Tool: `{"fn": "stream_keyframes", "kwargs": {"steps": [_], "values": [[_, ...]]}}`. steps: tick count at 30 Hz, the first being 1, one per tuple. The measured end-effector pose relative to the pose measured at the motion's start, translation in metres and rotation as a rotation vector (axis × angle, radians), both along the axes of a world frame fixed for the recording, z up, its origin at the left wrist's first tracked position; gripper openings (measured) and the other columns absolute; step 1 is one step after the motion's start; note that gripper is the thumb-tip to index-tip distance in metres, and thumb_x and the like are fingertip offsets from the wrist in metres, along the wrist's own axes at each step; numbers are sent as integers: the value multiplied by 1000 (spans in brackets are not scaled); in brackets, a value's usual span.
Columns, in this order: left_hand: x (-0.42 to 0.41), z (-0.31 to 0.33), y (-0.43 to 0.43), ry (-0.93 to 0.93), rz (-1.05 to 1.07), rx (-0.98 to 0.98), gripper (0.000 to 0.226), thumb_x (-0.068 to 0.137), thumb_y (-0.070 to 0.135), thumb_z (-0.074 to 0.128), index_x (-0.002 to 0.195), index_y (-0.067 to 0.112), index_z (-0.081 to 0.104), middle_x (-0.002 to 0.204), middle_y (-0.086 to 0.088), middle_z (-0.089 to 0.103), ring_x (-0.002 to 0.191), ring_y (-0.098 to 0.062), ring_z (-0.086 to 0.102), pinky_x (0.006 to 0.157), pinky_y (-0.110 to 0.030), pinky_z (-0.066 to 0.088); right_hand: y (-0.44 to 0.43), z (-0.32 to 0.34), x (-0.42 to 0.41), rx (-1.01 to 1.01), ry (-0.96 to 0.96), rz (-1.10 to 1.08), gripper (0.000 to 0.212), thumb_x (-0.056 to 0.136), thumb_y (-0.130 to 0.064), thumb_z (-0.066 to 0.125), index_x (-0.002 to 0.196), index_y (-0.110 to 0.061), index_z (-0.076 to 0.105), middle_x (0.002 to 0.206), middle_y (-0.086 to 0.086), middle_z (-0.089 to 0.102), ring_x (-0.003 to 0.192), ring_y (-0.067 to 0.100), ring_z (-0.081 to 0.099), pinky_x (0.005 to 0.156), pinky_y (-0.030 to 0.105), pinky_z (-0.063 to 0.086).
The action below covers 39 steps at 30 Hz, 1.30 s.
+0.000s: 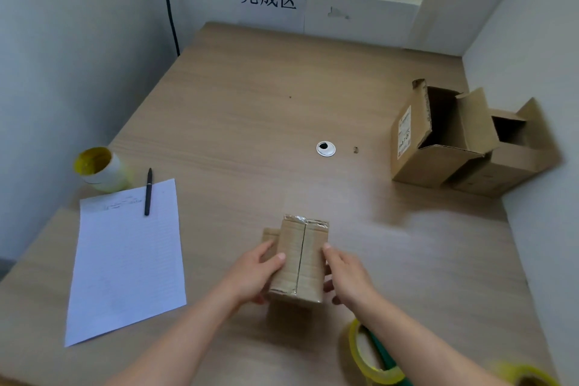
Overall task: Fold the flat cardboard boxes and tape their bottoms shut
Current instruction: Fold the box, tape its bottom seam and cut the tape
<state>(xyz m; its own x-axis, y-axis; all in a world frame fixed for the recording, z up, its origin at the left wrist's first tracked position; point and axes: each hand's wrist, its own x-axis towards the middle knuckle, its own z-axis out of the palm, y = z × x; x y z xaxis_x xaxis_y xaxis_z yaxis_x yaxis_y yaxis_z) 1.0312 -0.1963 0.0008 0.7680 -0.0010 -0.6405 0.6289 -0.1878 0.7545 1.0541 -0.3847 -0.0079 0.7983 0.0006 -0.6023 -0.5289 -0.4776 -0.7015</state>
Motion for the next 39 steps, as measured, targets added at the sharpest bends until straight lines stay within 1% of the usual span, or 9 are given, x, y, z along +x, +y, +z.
{"fn": "stream_keyframes", "kwargs": {"steps": [3, 7, 10, 13, 16, 23, 31, 35, 39], "values": [[15, 5, -4, 7, 22, -73, 29, 100, 20, 55, 128, 27, 60, 94, 3, 70, 66, -8, 66, 60, -35, 56, 12, -4, 12, -29, -8, -49, 60, 83, -70, 28, 81, -24, 67, 93, 4, 70, 84, 25, 65, 83, 44, 54], [50, 33, 3, -81, 86, -145, 35, 93, 4, 55, 118, 27, 58, 92, 0, 69, 70, -8, 65, 67, -29, 51, 23, 16, 39, 170, -95, -233, 56, 97, -63, 28, 92, -28, 71, 101, 7, 74, 85, 24, 67, 76, 41, 53], [78, 54, 16, -157, 137, -187, 38, 71, 28, 49, 103, 20, 68, 110, 2, 72, 104, -15, 63, 82, -38, 40, 18, 41, 63, 455, -195, -412, 56, 105, -52, 25, 100, -19, 70, 96, 5, 73, 89, 19, 65, 75, 40, 50], [92, 61, 19, -173, 222, -254, 36, 75, 49, 43, 81, 20, 63, 102, 7, 73, 108, -14, 63, 90, -42, 36, 10, 45, 76, 567, -220, -487, 66, 96, -66, 29, 81, -13, 64, 95, 8, 74, 100, 24, 65, 85, 45, 43], [89, 55, 11, -181, 166, -200, 54, 95, 57, 38, 96, 11, 67, 95, -7, 72, 99, -17, 63, 90, -45, 45, 13, 35, 73, 473, -162, -411, 67, 80, -74, 35, 80, -11, 58, 92, 10, 72, 98, 28, 64, 89, 49, 42], [66, 22, -7, -189, 86, -41, 21, 86, 18, 67, 107, 20, 66, 94, -2, 74, 87, -25, 72, 76, -55, 59, 15, 14, 59, 113, -141, -251, 38, 77, -43, 79, 98, -24, 55, 103, 0, 68, 93, 17, 65, 82, 41, 58], [72, 10, -19, -230, 115, 8, 14, 89, 18, 58, 97, 22, 69, 88, 0, 75, 87, -25, 71, 77, -52, 59, 23, 31, 91, -366, -51, -124, 55, 68, -42, 79, 100, -21, 40, 92, -1, 58, 88, 23, 60, 70, 36, 51], [87, 11, -12, -151, 167, 20, 17, 99, 17, 51, 102, 25, 65, 97, -8, 70, 91, -30, 67, 67, -49, 61, 6, 35, 103, -9, 25, -239, 14, 91, -28, 60, 87, -16, 54, 85, 6, 56, 77, 23, 55, 62, 34, 46], [104, 9, -8, -97, 189, -50, 21, 100, 16, 49, 113, 26, 63, 106, -9, 68, 97, -32, 67, 72, -53, 61, -7, 37, 106, 240, 24, -439, 22, 102, -19, 48, 88, -11, 64, 78, 13, 58, 73, 29, 56, 64, 39, 50]]}}
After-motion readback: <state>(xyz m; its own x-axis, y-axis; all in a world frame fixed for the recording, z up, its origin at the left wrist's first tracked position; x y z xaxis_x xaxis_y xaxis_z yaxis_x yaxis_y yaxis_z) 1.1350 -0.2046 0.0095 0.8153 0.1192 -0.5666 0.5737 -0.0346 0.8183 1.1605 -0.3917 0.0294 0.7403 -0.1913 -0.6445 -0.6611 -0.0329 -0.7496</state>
